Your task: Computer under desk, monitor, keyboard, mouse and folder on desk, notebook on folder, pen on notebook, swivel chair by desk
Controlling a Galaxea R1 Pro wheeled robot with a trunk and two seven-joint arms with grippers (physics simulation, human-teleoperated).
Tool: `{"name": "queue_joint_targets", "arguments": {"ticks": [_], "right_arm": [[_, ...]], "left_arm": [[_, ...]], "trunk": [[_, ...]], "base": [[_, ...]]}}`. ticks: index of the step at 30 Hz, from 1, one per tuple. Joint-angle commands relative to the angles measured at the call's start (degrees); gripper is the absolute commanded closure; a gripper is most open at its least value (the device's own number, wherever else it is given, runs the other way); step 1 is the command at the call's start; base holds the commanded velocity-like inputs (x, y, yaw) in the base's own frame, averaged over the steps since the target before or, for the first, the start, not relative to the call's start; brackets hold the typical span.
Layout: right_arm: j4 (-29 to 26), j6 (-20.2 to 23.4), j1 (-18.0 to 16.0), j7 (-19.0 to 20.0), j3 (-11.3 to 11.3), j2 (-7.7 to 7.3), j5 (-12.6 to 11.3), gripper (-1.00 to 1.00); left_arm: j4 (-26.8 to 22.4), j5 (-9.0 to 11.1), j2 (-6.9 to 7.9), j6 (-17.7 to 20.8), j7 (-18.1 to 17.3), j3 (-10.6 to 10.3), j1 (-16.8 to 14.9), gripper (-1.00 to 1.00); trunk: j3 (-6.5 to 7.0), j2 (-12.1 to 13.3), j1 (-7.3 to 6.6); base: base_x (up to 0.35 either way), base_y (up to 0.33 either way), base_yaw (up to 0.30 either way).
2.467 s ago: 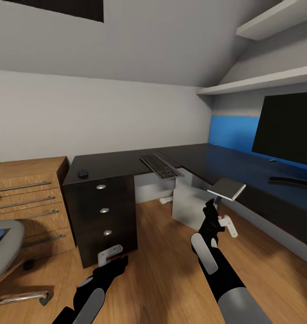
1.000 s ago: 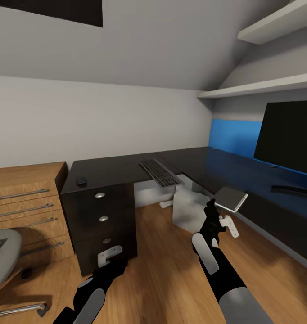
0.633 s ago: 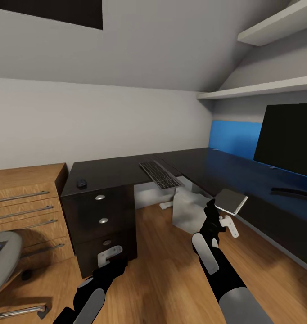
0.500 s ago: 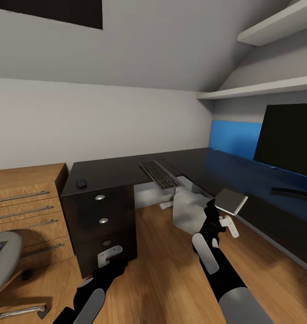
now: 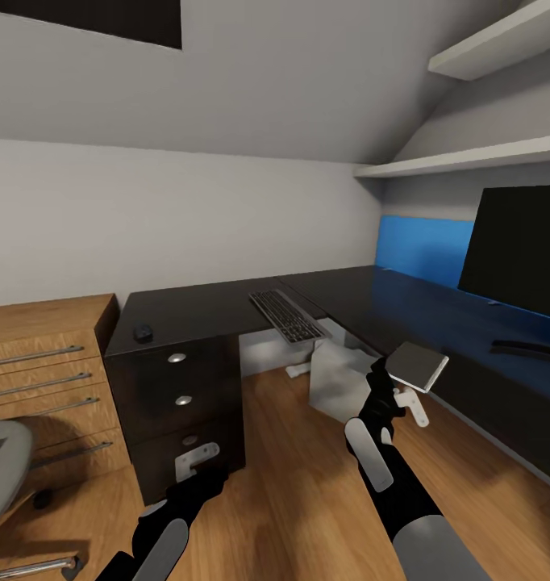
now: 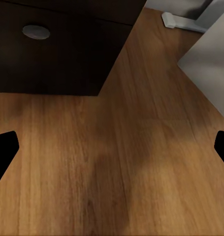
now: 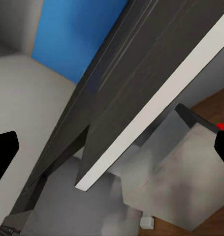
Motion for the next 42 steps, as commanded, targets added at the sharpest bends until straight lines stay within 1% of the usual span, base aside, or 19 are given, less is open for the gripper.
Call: {"name": "queue_joint_targets", "arguments": {"ticks": [1, 5, 7, 9, 12, 13, 17, 20, 35, 36, 42], "right_arm": [[0.0, -0.2, 0.0, -0.2, 0.1, -0.05, -0.2, -1.0], [0.1, -0.2, 0.0, -0.2, -0.1, -0.15, -0.2, -1.0], [0.7, 0.0, 0.0, -0.2, -2.0, -0.63, -0.3, -1.0], [1.0, 0.1, 0.0, -0.2, -3.2, -0.91, -0.3, -1.0], [1.2, 0.2, 0.0, -0.2, -3.9, -1.72, -0.4, -1.0], [1.3, 0.2, 0.0, -0.2, -4.1, -2.33, -0.5, -1.0], [1.4, 0.3, 0.0, -0.2, -4.6, -3.52, -1.6, -1.0], [1.4, 0.3, 0.0, -0.1, -4.7, -3.84, -2.2, -1.0], [1.4, 0.3, 0.0, -0.1, -4.7, -3.96, -2.6, -1.0], [1.4, 0.3, 0.0, -0.1, -4.7, -3.95, -2.6, 1.0], [1.4, 0.3, 0.0, -0.1, -4.6, -3.89, -2.6, 1.0]], "left_arm": [[0.0, 0.4, 0.06, 0.1, 0.5, -0.1, -0.1, -1.0], [0.0, 0.4, 0.06, 0.1, 0.4, -0.1, -0.1, -1.0], [0.0, 0.4, 0.06, 0.1, 0.4, -0.1, -0.1, -1.0], [0.0, 0.4, 0.06, 0.1, 0.4, -0.1, -0.1, -1.0], [0.0, 0.4, 0.06, 0.1, 0.4, -0.1, -0.1, -1.0], [0.0, 0.4, 0.04, 0.1, 0.4, -0.1, -0.1, -1.0], [0.0, 0.4, 0.03, 0.1, 0.4, -0.1, -0.1, -1.0], [0.1, 0.4, 0.02, 0.1, 0.4, -0.1, -0.1, -1.0], [0.1, 0.4, 0.04, 0.1, 0.4, -0.1, -0.1, -1.0], [0.1, 0.4, 0.05, 0.1, 0.4, -0.1, -0.1, -1.0], [0.1, 0.4, -0.01, 0.2, 0.4, -0.1, -0.1, -1.0]], "trunk": [[-0.06, 0.0, -0.01], [-0.06, 0.0, -0.01], [-0.06, 0.0, -0.01], [-0.06, 0.0, -0.01], [-0.06, 0.0, -0.01], [-0.06, 0.0, -0.01], [-0.06, 0.0, -0.01], [-0.06, 0.0, -0.01], [-0.06, 0.0, -0.01], [-0.06, 0.0, -0.01], [-0.06, 0.0, -0.01]], "base": [[0.005, 0.0, 0.0], [0.003, 0.0, 0.0], [0.001, 0.0, 0.0], [0.0, 0.0, 0.0], [0.0, 0.0, 0.0], [0.0, 0.0, 0.0], [0.0, 0.0, 0.0], [0.0, 0.0, 0.0], [0.0, 0.0, 0.0], [0.0, 0.0, 0.0], [0.0, 0.0, 0.0]]}}
